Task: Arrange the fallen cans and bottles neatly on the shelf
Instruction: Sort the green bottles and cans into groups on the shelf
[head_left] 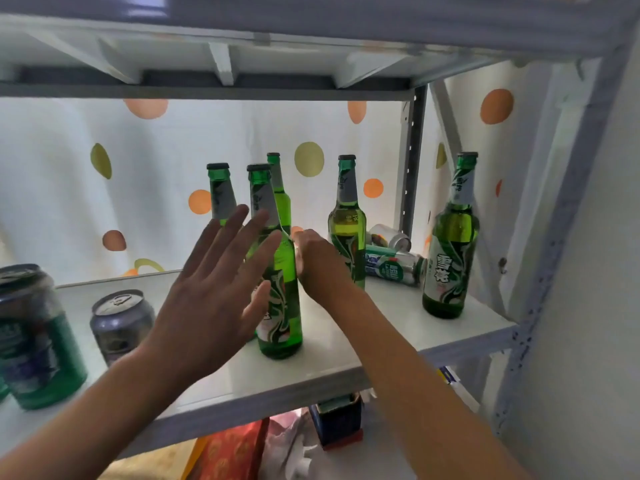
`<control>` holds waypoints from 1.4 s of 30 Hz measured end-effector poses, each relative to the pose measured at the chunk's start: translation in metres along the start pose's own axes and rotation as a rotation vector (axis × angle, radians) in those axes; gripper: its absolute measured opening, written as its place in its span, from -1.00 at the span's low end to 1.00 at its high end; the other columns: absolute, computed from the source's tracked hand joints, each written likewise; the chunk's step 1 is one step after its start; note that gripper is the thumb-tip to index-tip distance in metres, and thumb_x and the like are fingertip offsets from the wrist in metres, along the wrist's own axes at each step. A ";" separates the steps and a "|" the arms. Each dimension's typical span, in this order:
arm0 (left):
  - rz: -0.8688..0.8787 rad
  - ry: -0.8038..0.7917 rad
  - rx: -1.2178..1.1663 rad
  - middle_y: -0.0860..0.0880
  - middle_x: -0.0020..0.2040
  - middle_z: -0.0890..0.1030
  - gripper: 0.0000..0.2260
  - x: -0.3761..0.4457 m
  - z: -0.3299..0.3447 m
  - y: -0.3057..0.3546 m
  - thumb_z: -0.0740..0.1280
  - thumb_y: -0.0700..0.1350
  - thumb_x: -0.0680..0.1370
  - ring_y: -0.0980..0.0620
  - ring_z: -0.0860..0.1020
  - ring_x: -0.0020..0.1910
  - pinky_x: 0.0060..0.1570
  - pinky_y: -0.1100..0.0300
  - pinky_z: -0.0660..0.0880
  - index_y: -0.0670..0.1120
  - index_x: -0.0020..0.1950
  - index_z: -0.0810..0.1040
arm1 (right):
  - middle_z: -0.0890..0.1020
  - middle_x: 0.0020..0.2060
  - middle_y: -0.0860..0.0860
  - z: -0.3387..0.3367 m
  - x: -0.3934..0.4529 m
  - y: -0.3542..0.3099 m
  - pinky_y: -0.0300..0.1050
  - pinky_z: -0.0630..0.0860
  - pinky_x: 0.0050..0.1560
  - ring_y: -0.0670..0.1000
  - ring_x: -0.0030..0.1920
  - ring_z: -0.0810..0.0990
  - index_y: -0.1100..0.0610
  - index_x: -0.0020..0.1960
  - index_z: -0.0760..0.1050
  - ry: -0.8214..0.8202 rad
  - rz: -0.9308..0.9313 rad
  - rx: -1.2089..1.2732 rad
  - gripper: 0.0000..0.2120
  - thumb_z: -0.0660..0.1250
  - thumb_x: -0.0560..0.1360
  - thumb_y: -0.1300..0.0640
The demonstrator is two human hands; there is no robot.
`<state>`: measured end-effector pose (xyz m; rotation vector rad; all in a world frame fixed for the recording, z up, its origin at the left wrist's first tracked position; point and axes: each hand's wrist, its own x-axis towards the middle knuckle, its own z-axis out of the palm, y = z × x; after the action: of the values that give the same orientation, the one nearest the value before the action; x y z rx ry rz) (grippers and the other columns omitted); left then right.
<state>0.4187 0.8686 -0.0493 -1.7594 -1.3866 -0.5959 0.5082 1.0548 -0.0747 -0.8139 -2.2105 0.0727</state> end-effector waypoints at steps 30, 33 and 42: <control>0.040 -0.147 -0.009 -0.24 0.46 0.33 -0.37 0.020 0.012 -0.017 0.52 -0.30 0.30 -0.24 0.19 0.49 0.23 -0.29 0.42 -0.18 0.35 0.44 | 0.54 0.22 0.24 0.015 0.071 -0.010 0.05 0.45 0.14 0.25 0.24 0.52 0.28 0.35 0.26 -0.254 0.419 0.147 -0.65 0.17 0.62 0.16; 0.053 -0.141 0.002 -0.24 0.45 0.34 -0.38 0.020 0.011 -0.018 0.50 -0.29 0.31 -0.24 0.23 0.48 0.26 -0.25 0.40 -0.19 0.36 0.45 | 0.56 0.18 0.23 -0.005 0.068 -0.019 0.01 0.43 0.08 0.26 0.19 0.54 0.26 0.35 0.30 -0.144 0.358 0.257 -0.59 0.29 0.56 0.15; 0.072 -0.127 0.005 -0.19 0.47 0.33 -0.40 0.018 0.013 -0.020 0.45 -0.27 0.32 -0.21 0.22 0.49 0.34 -0.17 0.34 -0.20 0.37 0.45 | 0.60 0.12 0.11 -0.050 0.045 -0.029 -0.06 0.57 -0.04 0.13 0.06 0.61 0.12 0.34 0.38 -0.008 0.259 0.564 -0.46 0.39 0.39 0.22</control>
<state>0.4034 0.8910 -0.0371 -1.8624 -1.4017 -0.4482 0.5040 1.0483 -0.0021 -0.7628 -1.9278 0.7865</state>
